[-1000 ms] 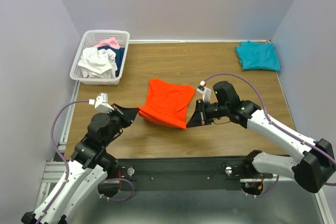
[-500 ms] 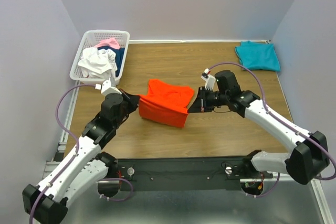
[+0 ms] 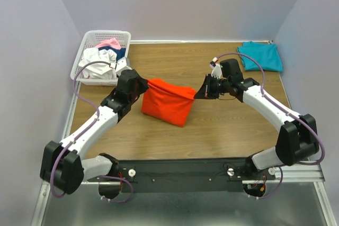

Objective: Fold and stack the t-shirts
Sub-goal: Fold the tshirt, then neatly place the folded tshirt to the corner

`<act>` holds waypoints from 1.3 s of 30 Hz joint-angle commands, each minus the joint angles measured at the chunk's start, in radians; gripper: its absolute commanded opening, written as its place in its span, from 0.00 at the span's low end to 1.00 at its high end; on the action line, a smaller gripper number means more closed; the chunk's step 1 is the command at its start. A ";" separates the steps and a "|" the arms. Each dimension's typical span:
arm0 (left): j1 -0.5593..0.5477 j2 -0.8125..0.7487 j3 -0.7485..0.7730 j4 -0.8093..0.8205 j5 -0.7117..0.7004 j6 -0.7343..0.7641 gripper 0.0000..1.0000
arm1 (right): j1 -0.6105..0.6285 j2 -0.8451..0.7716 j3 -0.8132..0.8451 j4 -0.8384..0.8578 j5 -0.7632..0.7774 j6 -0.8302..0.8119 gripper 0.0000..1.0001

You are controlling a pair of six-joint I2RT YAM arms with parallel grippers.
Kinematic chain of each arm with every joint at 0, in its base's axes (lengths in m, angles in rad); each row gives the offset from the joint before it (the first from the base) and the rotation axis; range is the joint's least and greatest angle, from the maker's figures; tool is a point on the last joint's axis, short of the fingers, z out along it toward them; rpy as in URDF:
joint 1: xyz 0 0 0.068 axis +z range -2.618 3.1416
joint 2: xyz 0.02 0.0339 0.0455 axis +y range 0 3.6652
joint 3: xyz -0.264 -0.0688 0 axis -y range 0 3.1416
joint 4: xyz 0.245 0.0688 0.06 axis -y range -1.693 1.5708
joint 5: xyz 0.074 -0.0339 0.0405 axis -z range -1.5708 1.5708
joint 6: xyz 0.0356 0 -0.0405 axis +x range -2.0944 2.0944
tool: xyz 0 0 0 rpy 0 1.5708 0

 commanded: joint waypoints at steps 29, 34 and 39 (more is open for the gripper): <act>0.143 0.709 0.485 -0.029 0.069 0.115 0.98 | -0.135 0.501 0.427 -0.020 0.073 -0.097 0.99; 0.143 0.613 0.425 -0.033 0.072 0.109 0.98 | -0.062 0.419 0.334 -0.013 0.163 -0.169 1.00; 0.143 0.429 0.244 -0.021 0.074 0.099 0.98 | 0.065 0.428 0.296 -0.013 0.367 -0.210 1.00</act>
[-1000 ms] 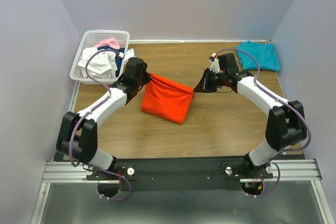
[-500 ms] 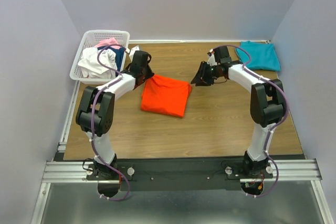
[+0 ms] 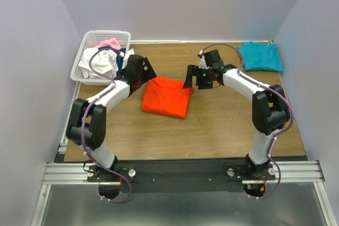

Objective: Fold and stack the t-shirts
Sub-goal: Neatly place the folded tshirt to the corner

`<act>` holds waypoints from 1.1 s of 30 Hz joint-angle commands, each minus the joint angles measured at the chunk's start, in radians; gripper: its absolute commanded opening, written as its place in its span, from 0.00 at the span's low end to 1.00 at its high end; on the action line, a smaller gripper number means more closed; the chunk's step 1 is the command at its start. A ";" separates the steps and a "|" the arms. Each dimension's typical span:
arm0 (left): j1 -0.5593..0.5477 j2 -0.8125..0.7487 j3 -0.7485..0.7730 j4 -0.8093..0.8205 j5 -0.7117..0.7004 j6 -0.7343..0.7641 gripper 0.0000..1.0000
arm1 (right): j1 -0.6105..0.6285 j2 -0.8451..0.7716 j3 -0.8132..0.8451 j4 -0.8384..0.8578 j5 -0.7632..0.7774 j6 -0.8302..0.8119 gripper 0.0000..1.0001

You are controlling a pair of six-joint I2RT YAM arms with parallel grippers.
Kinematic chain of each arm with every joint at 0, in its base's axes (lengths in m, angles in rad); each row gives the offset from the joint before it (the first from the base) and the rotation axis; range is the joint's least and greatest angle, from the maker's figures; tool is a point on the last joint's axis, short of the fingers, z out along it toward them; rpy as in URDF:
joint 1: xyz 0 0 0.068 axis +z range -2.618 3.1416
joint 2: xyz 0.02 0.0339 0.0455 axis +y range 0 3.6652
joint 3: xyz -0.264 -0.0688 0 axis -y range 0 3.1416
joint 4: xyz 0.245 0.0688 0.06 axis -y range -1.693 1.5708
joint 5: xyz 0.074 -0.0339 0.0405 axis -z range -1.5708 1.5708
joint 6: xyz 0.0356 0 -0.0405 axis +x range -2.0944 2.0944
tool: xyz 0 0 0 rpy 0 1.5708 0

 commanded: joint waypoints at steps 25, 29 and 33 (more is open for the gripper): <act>0.003 -0.758 -0.600 -0.133 -0.095 -0.110 0.98 | 0.264 0.249 0.099 -0.004 0.292 -0.107 1.00; 0.003 -0.768 -0.614 -0.140 -0.100 -0.112 0.98 | 0.304 0.285 0.110 -0.004 0.331 -0.097 0.94; 0.003 -0.774 -0.619 -0.146 -0.100 -0.113 0.98 | 0.320 0.298 0.102 -0.004 0.376 -0.060 0.69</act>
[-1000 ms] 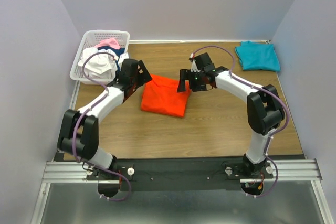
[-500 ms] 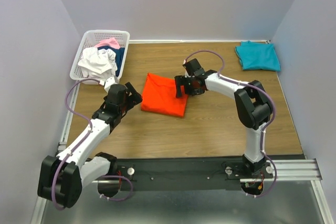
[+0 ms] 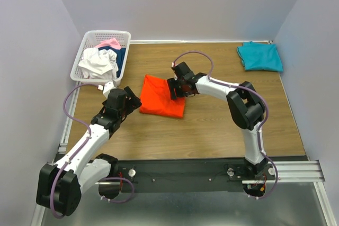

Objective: Fold and stack the t-shirts
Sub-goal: Neatly place the folded tshirt to the corner

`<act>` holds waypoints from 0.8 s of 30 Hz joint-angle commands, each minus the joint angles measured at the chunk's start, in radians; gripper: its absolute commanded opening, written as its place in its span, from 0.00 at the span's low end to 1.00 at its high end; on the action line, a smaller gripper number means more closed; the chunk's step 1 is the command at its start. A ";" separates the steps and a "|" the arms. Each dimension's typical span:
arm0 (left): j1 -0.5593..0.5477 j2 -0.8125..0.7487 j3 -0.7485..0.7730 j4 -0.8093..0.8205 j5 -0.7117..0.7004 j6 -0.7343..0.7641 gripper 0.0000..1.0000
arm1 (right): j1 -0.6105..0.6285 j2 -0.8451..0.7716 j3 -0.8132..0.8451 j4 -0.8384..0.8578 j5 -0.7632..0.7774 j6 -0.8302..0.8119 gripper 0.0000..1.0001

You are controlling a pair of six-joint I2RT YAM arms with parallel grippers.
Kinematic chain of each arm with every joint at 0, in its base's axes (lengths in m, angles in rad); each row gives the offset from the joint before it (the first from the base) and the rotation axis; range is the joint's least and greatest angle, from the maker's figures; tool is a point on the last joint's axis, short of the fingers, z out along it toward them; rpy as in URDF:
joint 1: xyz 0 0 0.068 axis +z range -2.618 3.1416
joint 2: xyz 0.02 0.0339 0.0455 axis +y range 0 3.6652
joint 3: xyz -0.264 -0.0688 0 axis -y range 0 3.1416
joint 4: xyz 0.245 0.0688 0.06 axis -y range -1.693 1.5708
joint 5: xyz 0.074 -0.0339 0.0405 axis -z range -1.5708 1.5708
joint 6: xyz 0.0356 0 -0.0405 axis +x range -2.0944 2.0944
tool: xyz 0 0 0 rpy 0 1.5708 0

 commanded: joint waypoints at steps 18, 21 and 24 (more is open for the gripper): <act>0.003 -0.040 -0.013 -0.024 -0.018 -0.007 0.98 | 0.050 0.037 -0.061 0.050 0.346 0.002 0.07; 0.002 -0.046 -0.015 -0.024 -0.023 -0.010 0.98 | 0.038 -0.007 -0.048 0.051 0.405 -0.126 0.03; 0.003 -0.049 -0.011 -0.025 -0.029 -0.010 0.98 | 0.007 -0.035 -0.062 0.077 0.457 -0.258 0.03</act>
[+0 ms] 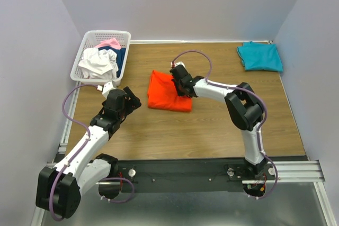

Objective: Fold and stack the t-shirts
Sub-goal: Neatly place the folded tshirt to the corner

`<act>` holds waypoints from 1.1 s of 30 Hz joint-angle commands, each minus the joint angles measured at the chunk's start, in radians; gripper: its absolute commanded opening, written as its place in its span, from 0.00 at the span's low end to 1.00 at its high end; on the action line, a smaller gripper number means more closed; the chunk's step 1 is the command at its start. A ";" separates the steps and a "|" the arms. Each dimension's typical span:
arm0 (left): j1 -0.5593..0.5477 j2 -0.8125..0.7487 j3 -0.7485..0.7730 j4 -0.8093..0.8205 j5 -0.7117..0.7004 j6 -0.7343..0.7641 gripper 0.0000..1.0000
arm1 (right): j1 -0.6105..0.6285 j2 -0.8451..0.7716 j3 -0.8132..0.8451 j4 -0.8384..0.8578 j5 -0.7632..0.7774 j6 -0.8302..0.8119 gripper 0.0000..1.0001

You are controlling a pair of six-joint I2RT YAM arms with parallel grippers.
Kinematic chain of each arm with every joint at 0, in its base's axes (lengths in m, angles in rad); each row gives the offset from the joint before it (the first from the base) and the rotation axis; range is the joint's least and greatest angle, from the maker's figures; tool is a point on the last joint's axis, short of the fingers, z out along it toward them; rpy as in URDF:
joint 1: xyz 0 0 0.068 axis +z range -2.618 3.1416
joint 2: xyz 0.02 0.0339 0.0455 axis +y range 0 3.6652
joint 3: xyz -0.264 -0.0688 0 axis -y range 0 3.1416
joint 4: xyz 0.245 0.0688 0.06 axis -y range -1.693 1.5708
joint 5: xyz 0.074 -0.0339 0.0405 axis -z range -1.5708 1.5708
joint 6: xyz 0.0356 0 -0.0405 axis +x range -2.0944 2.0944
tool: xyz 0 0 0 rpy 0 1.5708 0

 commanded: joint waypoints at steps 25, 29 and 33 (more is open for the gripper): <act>0.003 -0.066 0.102 -0.108 -0.125 -0.019 0.98 | -0.462 -0.022 0.168 0.133 0.314 -1.013 0.01; 0.003 -0.052 0.110 -0.122 -0.146 -0.031 0.98 | -0.517 0.010 0.222 0.154 0.326 -1.088 0.01; 0.003 -0.034 0.125 -0.139 -0.162 -0.031 0.98 | -0.555 0.042 0.283 0.171 0.328 -1.148 0.01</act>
